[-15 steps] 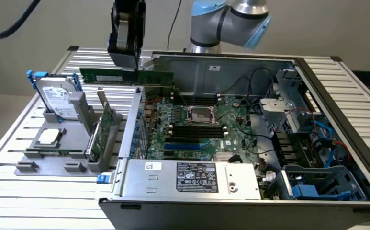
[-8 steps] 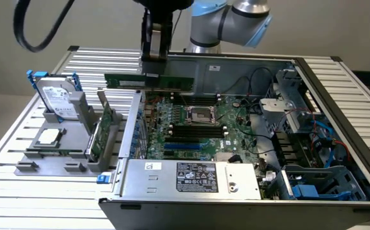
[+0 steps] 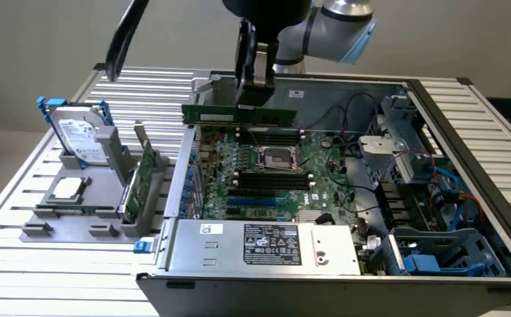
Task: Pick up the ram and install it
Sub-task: 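Pick up the ram and move it above insertion slot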
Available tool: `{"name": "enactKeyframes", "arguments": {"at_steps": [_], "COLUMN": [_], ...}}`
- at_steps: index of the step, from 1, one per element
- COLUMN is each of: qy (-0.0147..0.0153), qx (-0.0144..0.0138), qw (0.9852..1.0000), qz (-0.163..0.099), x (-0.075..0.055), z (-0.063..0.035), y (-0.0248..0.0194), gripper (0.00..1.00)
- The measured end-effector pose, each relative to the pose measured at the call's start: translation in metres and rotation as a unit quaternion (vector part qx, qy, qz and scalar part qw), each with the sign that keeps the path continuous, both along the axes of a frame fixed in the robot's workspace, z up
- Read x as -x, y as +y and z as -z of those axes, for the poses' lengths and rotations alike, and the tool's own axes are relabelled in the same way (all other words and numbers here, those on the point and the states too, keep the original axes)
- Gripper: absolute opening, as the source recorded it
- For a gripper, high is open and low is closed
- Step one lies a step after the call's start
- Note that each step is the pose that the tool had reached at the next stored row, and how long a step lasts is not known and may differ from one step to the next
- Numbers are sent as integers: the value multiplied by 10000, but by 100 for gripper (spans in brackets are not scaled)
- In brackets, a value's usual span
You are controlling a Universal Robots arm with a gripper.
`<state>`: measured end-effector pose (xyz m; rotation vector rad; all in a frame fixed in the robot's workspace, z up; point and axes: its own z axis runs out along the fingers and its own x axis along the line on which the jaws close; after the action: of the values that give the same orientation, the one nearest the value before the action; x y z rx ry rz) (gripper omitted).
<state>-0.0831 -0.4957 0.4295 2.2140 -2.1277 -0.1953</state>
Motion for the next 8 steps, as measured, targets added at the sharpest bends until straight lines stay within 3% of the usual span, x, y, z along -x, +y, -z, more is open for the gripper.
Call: {"name": "enactKeyframes", "arguments": {"at_steps": [8], "qy": [0], "qx": [0], "qw": [10000], "qz": [0], "x": [-207], "z": [146], "y": [289], "gripper": [14]}}
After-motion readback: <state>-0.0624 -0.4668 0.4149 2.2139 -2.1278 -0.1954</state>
